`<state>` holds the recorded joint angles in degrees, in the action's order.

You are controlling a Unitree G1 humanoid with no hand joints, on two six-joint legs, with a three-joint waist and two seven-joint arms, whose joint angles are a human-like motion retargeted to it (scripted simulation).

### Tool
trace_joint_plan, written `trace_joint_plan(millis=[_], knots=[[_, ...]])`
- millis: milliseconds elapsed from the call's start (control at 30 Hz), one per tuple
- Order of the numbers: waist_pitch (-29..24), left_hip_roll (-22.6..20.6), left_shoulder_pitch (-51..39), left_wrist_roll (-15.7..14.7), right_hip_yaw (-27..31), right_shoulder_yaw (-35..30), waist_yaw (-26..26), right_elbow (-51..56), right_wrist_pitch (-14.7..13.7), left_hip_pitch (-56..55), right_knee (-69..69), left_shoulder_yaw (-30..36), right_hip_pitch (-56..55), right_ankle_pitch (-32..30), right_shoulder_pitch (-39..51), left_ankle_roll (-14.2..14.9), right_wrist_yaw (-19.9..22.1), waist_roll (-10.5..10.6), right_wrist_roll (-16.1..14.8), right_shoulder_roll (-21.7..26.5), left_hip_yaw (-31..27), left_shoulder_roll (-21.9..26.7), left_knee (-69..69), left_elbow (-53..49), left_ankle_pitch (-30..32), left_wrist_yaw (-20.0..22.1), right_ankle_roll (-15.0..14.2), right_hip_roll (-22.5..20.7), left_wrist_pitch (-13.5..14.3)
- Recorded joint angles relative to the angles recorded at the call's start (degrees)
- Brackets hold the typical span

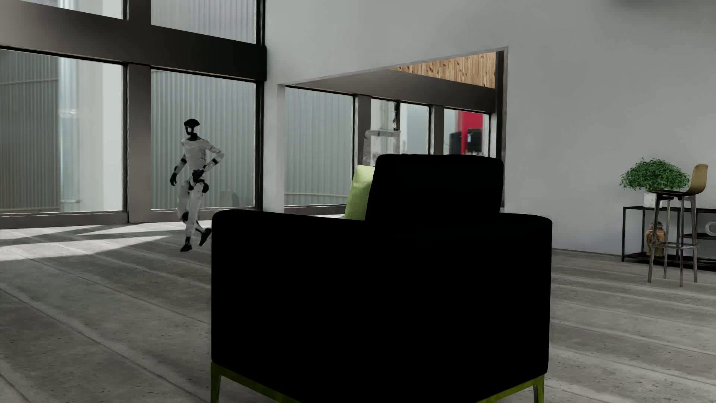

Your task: Walk towards the sofa

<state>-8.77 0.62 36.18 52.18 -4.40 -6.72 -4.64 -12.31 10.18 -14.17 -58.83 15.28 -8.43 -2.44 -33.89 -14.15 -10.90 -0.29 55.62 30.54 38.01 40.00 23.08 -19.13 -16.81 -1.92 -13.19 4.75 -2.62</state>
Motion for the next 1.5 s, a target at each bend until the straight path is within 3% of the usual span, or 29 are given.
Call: trace_joint_plan(millis=[33, 67, 100, 133, 167, 233, 267, 300, 367, 433, 467, 500, 533, 567, 600, 633, 667, 733, 767, 833, 900, 933, 1000, 1033, 1100, 1167, 1300, 1433, 1500], knots=[[-0.93, -1.03, -2.83, 3.02, 6.92, 1.5, 0.12, -1.23, 4.06, -0.84, -10.64, 0.01, -4.01, -0.03, 0.95, -0.05, 3.14, -0.68, 4.04, -0.34, -4.43, 2.52, 6.02, 0.92, -3.14, -3.55, 3.2, -3.73, -1.56], [-1.86, -2.55, -9.05, 16.46, 10.24, 2.09, 0.21, -2.86, 8.9, -0.49, -18.76, 0.96, -7.75, 3.73, 1.81, -0.05, 9.22, -1.26, 8.21, -3.18, -8.42, 5.09, 9.82, 3.05, -5.37, -7.73, 7.45, -3.01, 1.89], [-2.57, -5.4, -16.62, 33.87, 10.58, 2.71, 0.75, -4.39, 11.57, 1.44, -23.74, 3.24, -11.77, 5.32, 2.41, -0.05, 14.18, -1.83, 7.88, -7.68, -12.83, 3.7, 9.8, 4.22, -5.86, -10.77, 12.07, 2.73, 8.08], [-3.01, -8.83, -22.52, 42.44, 9.85, 3.86, 1.83, -5.09, 10.66, 3.74, -25.2, 5.31, -15.39, 7.79, 1.43, -0.05, 14.36, -2.48, 2.97, -12.02, -18.61, -3.7, 8.19, 5.23, -5.37, -11.87, 16.01, 8.29, 11.86], [-3.13, -11.6, -25.43, 39.25, 8.74, 4.29, 3.31, -5.05, 6.73, 6.3, -23.94, 6.28, -18.73, 9.87, -0.13, -0.05, 10.19, -3.04, -2.72, -14.69, -24.94, -13.71, 5.65, 6.24, -4.1, -10.42, 18.68, 10.19, 13.04], [-2.84, -14.01, -28.37, 16.76, 6.22, 3.72, 6.19, -3.23, -1.77, 11.28, -14.43, 10.98, -23.93, 10.66, -2.5, -0.01, -1.28, -3.3, -6.46, -16.06, -37.34, -27.99, 0.35, 9.7, -1.19, -8.63, 16.67, 7.98, 13.48], [-2.64, -13.87, -28.89, 5.75, 5.38, 3.9, 7.3, -1.43, -4.31, 13.16, -5.56, 14.71, -25.27, 11.11, -3.04, 0.21, -6.16, -3.01, -6.11, -16.33, -42.3, -30.97, -1.29, 10.53, -0.11, -7.9, 14.06, 5.96, 14.0], [-2.46, -13.11, -28.96, -1.76, 6.0, 4.43, 8.15, 0.34, -5.5, 14.29, 6.24, 18.08, -24.76, 12.43, -2.69, 0.56, -9.63, -2.5, -5.27, -16.53, -46.6, -31.52, -1.34, 10.33, 0.36, -7.64, 11.53, 2.99, 14.07], [-2.32, -11.61, -26.91, -9.7, 9.21, 6.26, 8.86, 1.14, -5.28, 15.45, 30.64, 21.4, -18.39, 14.23, 0.37, 1.19, -11.21, -0.95, -2.26, -16.46, -53.01, -28.19, 4.01, 7.86, 0.61, -8.58, 7.71, -1.03, 13.22], [-3.38, -12.08, -22.7, -12.22, 7.49, 6.47, 8.27, -2.5, -1.52, 10.4, 28.91, 17.95, -14.68, 12.29, 4.34, 1.89, -5.19, 0.94, 5.44, -16.0, -54.54, -22.4, 25.56, 7.44, 6.53, -9.39, 4.63, -2.08, 9.71], [-4.23, -12.01, -20.32, -10.71, 3.37, 4.17, 7.7, -6.1, 1.78, 4.29, 22.99, 13.68, -13.73, 16.67, 6.96, 10.04, -3.29, 2.11, 13.03, -15.21, -52.15, -19.98, 41.21, 8.98, 14.43, -8.65, 4.61, -0.83, 6.05], [-5.05, -8.9, -18.74, 2.02, 0.0, 0.48, 7.11, -9.8, 3.27, -2.51, 19.02, 9.01, -11.6, 20.75, 10.61, 20.67, -3.8, 3.05, 21.52, -14.21, -47.1, -17.86, 54.26, 10.86, 22.13, -7.81, 5.22, 0.48, 0.67], [-5.68, -4.29, -17.34, 28.03, -2.52, -2.05, 6.15, -12.32, 1.87, -8.55, 17.57, 5.58, -8.48, 23.61, 14.35, 19.87, -4.8, 3.67, 28.45, -14.4, -42.87, -16.69, 61.7, 14.24, 21.07, -10.37, 5.61, 1.19, -5.33], [-5.96, -0.17, -15.55, 54.52, -4.88, -2.05, 5.0, -11.97, 0.91, -13.61, 19.03, 0.9, -4.3, 25.1, 17.13, 16.69, -4.59, 3.93, 30.33, -16.58, -39.19, -19.57, 64.37, 19.22, 17.67, -15.31, 5.93, 1.43, -7.22], [-5.92, 2.78, -14.33, 59.83, -7.37, -1.05, 3.83, -9.3, 0.76, -17.76, 22.22, -4.02, 0.39, 25.62, 19.08, 16.69, -2.01, 3.91, 27.7, -20.74, -36.3, -19.64, 63.24, 25.64, 16.81, -15.73, 6.05, 1.44, -12.88], [-5.61, 4.06, -11.99, 61.29, -9.74, 0.76, 2.73, -5.38, -1.9, -21.12, 26.66, -13.82, 5.05, 25.31, 19.18, 15.36, 2.2, 3.54, 21.58, -22.18, -34.09, -30.04, 58.5, 26.21, 17.17, -14.04, 6.04, 1.45, -16.46], [-5.18, 4.29, -12.15, 52.78, -11.8, 1.17, 1.68, -0.84, -3.51, -23.89, 30.64, -24.54, 8.83, 24.83, 19.88, 15.21, 4.67, 2.94, 13.33, -22.79, -32.5, -39.45, 51.26, 24.67, 16.96, -13.16, 5.88, 1.58, -17.86], [-4.19, 4.74, -12.3, 25.58, -14.98, -3.47, -0.42, 7.55, -5.67, -26.4, 35.31, -40.02, 13.69, 24.36, 22.85, 15.18, 7.84, 1.6, 0.12, -20.18, -28.73, -43.28, 29.83, 23.37, 16.49, -15.64, 5.25, 2.05, -16.17], [-3.81, 3.87, -11.86, 18.19, -16.25, -6.04, -1.35, 11.45, -6.02, -25.6, 37.1, -42.53, 15.77, 24.72, 24.9, 16.34, 8.42, 1.0, -3.7, -17.78, -27.93, -41.13, 15.32, 25.42, 18.2, -16.78, 4.65, 2.31, -14.83], [-3.38, 2.18, -10.43, 11.81, -18.52, -9.68, -2.74, 17.79, -5.77, -21.99, 41.92, -42.93, 21.32, 24.97, 27.98, 14.11, 8.86, -0.05, -6.04, -13.4, -26.54, -35.23, -8.36, 32.72, 22.04, -14.46, 3.27, 2.31, -10.65], [-3.76, 0.53, -11.31, 14.32, -19.52, -9.15, -3.53, 19.59, -3.4, -23.92, 39.8, -40.52, 25.4, 23.16, 28.1, 9.08, 9.6, -1.39, -6.18, -12.19, -25.85, -30.72, -0.18, 43.36, 25.23, -10.9, 2.23, 4.01, -10.79], [-4.09, -0.07, -12.86, 16.64, -19.48, -7.62, -3.84, 18.04, -0.68, -24.8, 36.38, -39.66, 26.0, 18.98, 26.7, 7.55, 10.75, -2.31, -6.85, -13.44, -25.39, -30.05, 5.77, 49.34, 24.06, -8.8, 2.76, 5.48, -13.06], [-4.66, -0.63, -15.37, 20.26, -16.99, -6.57, -3.49, 7.4, 5.24, -22.73, 20.74, -38.8, 21.76, 5.92, 25.85, 6.95, 11.29, -4.39, -8.43, -16.56, -23.83, -32.76, 12.65, 59.82, 16.81, -8.63, 6.84, 10.4, -19.0], [-4.85, -1.78, -16.58, 22.93, -14.54, -6.08, -2.75, -0.75, 9.25, -19.87, 9.22, -36.43, 16.71, -0.26, 26.04, 7.25, 10.11, -5.53, -9.16, -18.14, -23.53, -34.41, 13.21, 63.04, 13.72, -10.78, 12.18, 13.67, -19.38], [-5.07, -5.13, -20.85, 28.21, -4.84, -5.81, -0.93, -15.39, 13.91, -11.54, -9.75, -29.03, 3.08, 3.92, 24.45, 7.86, 8.56, -6.84, -7.52, -19.84, -24.79, -36.88, 9.57, 65.37, 9.99, -11.57, 13.57, 11.81, -13.7], [-4.67, -7.06, -27.13, 29.87, -2.57, -3.8, 0.64, -23.25, 14.3, -2.41, -16.77, -23.75, -8.85, 4.77, 18.48, 8.39, 9.43, -6.46, -6.61, -21.25, -27.5, -39.77, 3.42, 64.75, 8.2, -5.49, 11.79, 10.25, -8.44], [-3.33, -8.45, -37.42, 22.41, -8.46, 5.73, 5.02, -26.4, 10.58, 12.41, 3.22, -11.1, -22.94, 5.2, 6.71, 9.56, 12.14, -5.16, -10.66, -23.07, -32.65, -43.88, -3.42, 54.82, 3.18, 3.57, 13.79, 11.56, -1.68], [-2.67, -7.46, -46.37, 16.88, -10.23, 11.28, 7.53, -25.91, 8.43, 25.7, 49.25, 1.98, -20.69, 1.72, 0.65, 11.58, 9.64, -4.64, -9.69, -25.83, -35.09, -37.11, -5.81, 43.1, 0.66, 3.07, 9.75, 2.14, 3.55], [-2.68, -5.12, -46.63, 12.72, -7.29, 10.07, 7.98, -27.35, 7.12, 30.62, 38.91, 2.52, -20.63, -4.42, 1.86, 13.06, 6.14, -3.5, -6.75, -25.86, -33.82, -33.27, -0.31, 40.62, 5.3, 0.31, 18.73, -1.63, 2.28]])
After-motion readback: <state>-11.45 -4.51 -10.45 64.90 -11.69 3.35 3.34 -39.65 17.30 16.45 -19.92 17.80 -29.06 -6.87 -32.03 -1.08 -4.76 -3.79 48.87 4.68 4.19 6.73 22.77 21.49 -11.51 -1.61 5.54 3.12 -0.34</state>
